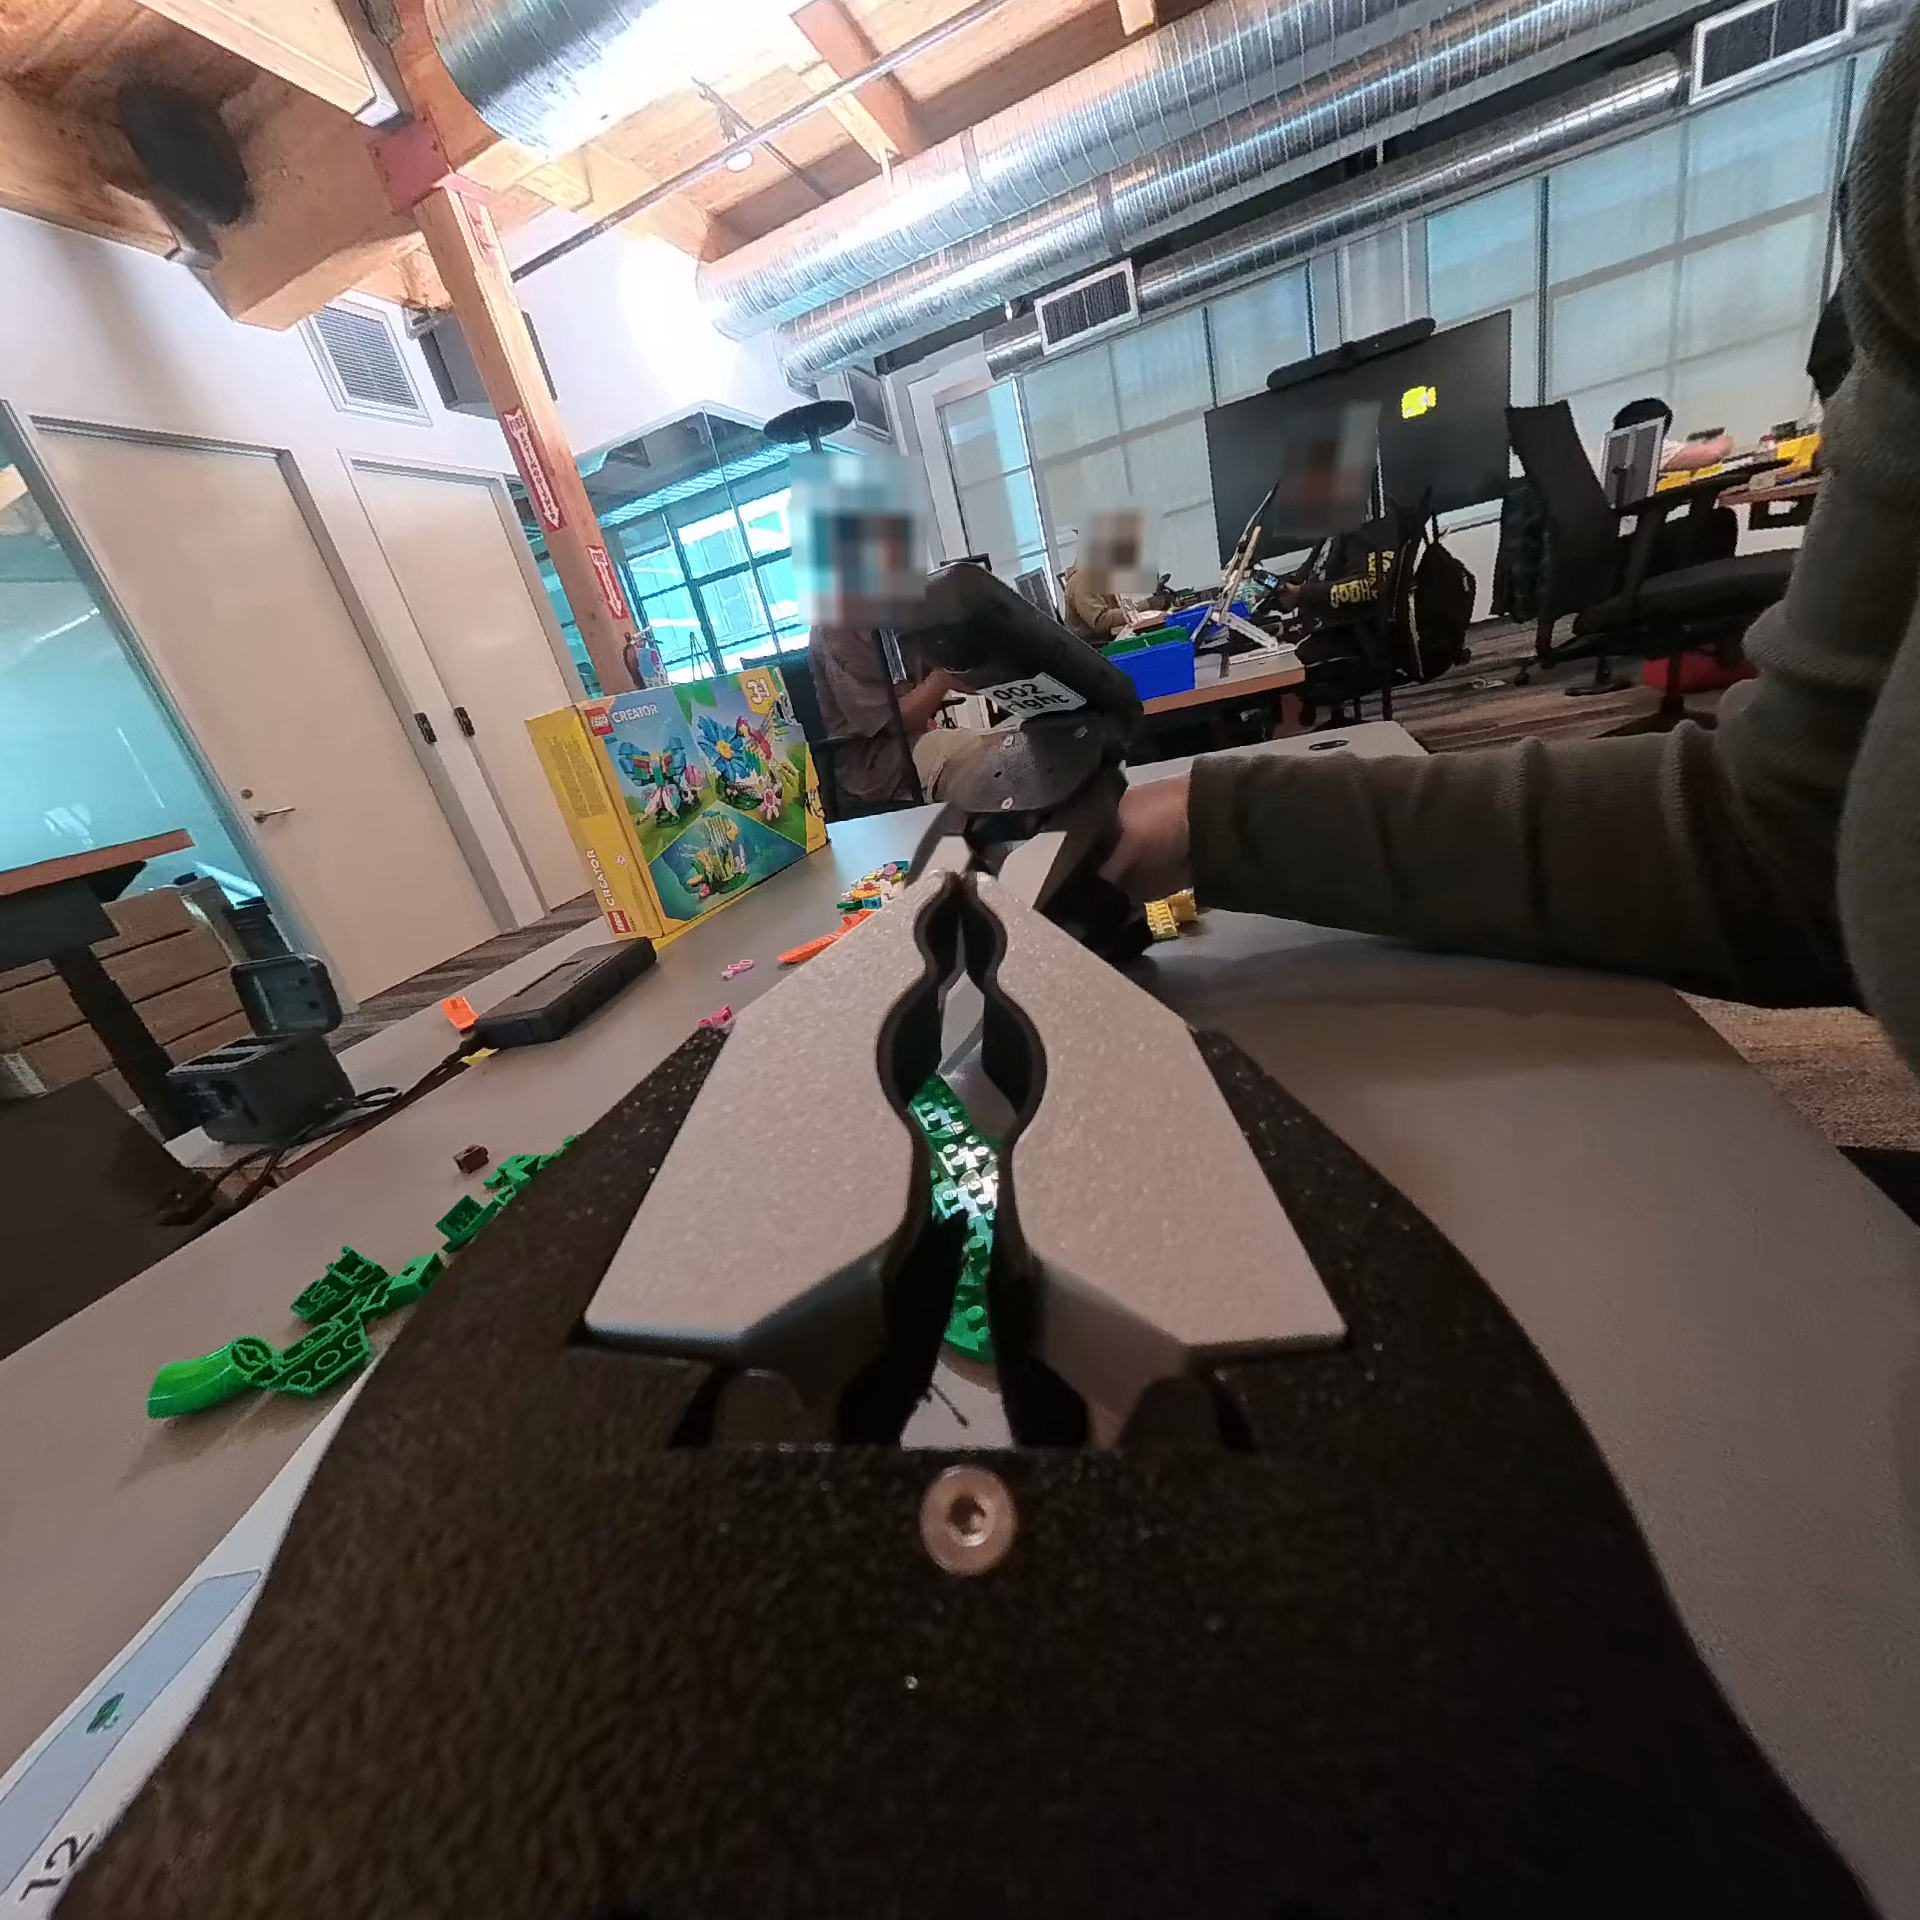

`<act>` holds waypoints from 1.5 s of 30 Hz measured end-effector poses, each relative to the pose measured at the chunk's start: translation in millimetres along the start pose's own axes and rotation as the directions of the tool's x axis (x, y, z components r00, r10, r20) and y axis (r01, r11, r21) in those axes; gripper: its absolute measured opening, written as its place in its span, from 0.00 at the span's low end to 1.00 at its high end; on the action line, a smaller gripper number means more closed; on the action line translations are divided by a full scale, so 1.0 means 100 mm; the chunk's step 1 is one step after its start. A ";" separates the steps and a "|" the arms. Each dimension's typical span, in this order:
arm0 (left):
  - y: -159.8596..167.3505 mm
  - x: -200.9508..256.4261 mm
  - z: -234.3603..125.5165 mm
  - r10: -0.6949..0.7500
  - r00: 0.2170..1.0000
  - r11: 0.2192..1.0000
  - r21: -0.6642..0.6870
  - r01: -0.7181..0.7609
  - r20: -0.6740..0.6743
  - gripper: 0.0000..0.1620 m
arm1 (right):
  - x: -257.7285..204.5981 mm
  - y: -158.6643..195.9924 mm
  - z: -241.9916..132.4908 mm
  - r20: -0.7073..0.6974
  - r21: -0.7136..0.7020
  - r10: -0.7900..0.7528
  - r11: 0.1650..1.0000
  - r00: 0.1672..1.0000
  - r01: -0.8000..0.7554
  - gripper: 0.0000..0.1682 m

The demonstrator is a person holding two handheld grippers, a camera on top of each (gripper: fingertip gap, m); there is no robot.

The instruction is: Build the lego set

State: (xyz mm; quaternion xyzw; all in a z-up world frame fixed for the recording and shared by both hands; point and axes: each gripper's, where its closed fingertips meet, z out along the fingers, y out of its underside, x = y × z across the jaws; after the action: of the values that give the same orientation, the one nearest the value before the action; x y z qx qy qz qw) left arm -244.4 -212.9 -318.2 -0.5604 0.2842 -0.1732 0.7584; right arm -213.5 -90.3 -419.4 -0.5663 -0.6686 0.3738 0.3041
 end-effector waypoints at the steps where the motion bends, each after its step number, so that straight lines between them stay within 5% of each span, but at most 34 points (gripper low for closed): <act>1: 0.00 0.00 0.00 -0.003 1.000 1.000 0.001 0.003 0.001 0.00 | -0.02 0.00 0.01 0.012 -0.004 0.006 1.000 1.000 -0.006 0.18; 11: 0.00 -0.01 0.00 -0.009 1.000 1.000 0.003 0.009 0.002 0.00 | -0.20 0.00 0.04 0.118 -0.018 0.031 0.999 0.992 -0.029 0.14; 32: -0.01 -0.01 -0.01 -0.013 1.000 1.000 0.010 0.013 0.004 0.00 | -0.09 -0.13 0.01 0.041 0.069 0.000 0.998 0.999 -0.003 0.14; 45: -0.01 -0.02 -0.01 -0.016 1.000 1.000 0.011 0.015 0.008 0.00 | 0.75 -0.31 0.02 -0.284 0.174 0.158 0.978 0.946 -0.111 0.17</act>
State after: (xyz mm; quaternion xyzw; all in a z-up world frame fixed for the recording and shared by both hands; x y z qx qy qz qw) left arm -246.7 -212.6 -316.6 -0.5591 0.2760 -0.1785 0.7612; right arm -244.5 -19.2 -395.5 -0.6347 -0.5441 0.3558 0.4178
